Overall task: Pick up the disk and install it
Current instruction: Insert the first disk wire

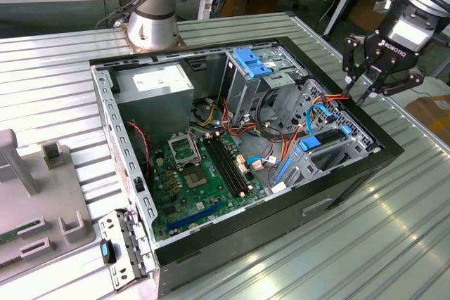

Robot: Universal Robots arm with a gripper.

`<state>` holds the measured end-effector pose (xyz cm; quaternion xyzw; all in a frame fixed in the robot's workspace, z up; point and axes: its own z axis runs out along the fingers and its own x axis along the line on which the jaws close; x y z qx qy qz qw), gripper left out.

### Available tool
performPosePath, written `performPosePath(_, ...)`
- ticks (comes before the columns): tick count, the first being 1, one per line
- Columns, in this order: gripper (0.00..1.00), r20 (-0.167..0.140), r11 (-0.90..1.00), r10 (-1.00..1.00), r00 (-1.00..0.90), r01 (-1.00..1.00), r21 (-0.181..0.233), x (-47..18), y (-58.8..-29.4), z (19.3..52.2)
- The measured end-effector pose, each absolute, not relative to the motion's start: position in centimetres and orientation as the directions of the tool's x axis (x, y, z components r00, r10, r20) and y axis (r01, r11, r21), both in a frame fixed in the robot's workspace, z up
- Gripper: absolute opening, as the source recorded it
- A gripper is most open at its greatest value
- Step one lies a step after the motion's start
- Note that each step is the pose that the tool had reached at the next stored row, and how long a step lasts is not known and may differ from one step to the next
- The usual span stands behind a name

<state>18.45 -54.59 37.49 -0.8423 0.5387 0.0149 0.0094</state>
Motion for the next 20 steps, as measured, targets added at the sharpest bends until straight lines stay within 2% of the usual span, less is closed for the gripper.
performPosePath(4, 0.36, -0.035, -0.426, -0.904, 0.425, -0.905, 0.0, 18.46, -54.59, 37.48)
performPosePath(20, 0.36, -0.031, -0.666, -0.745, 0.666, -0.746, 0.003, 18.64, -54.55, 36.83)
